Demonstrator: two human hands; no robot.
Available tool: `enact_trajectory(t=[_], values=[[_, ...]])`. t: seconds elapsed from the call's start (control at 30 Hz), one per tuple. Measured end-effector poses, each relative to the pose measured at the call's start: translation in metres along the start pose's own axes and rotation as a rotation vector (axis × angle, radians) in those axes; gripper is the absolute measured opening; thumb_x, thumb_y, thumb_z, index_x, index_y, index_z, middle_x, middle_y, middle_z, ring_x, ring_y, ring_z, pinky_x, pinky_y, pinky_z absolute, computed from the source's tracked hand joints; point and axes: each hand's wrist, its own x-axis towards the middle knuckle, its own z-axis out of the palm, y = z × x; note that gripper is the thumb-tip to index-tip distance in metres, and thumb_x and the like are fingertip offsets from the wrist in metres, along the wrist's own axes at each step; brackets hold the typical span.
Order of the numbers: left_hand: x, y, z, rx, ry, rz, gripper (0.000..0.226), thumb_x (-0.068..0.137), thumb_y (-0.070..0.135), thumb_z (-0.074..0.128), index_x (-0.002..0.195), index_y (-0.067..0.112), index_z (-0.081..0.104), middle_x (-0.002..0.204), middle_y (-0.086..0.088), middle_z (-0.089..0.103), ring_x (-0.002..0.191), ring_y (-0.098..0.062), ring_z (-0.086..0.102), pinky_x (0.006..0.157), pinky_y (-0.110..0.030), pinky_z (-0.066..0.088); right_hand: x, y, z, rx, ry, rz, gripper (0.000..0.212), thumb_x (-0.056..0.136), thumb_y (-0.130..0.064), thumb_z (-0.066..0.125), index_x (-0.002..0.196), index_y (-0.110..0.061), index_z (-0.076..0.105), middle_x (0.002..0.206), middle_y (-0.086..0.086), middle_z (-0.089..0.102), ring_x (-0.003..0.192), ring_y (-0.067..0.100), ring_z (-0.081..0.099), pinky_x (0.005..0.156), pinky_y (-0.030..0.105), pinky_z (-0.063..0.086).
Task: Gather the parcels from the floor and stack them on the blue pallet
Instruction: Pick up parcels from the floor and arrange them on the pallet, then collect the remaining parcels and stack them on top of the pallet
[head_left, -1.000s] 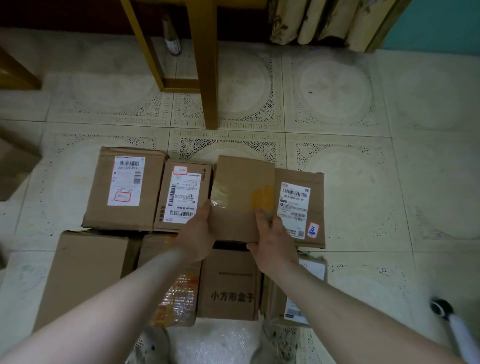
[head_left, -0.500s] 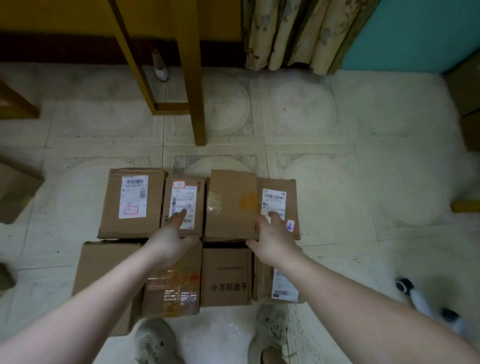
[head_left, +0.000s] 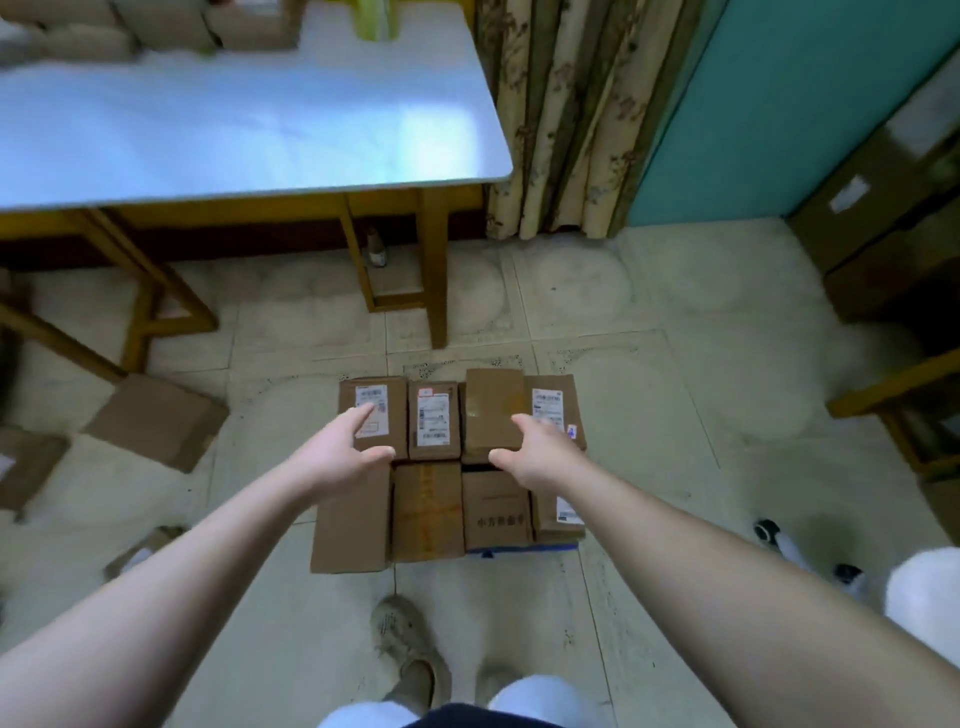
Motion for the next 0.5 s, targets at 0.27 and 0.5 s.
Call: enact_trajectory(t=[0.27,0.5], values=[[-0.127,0.014,-0.031,-0.041,0.240,-0.072,0.075,0.087,0.039,0.061,0.148,0.028,0.020,0.156,0.000,0.022,0.141,-0.020,0.026,0.110,-0.041,0.028,-0.092,-0.038,-0.036,-0.102,0.100,-0.274,0.072,0.089,-0.044,0.058,0.149,-0.026,0.023,0.152,0.006,0.028,0.134,0.028,0.035,0.102,0.043,0.041],[-0.236,-0.027,-0.077,-0.150,0.449,-0.201,0.072,0.088,0.034,0.061,0.148,0.027,0.022,0.156,-0.002,0.023,0.140,-0.022,0.029,0.109,-0.042,0.030,-0.152,-0.098,-0.034,-0.267,0.157,-0.486,0.071,0.089,-0.050,0.056,0.148,-0.027,0.025,0.149,0.004,0.033,0.123,0.026,0.047,0.086,0.034,0.048]])
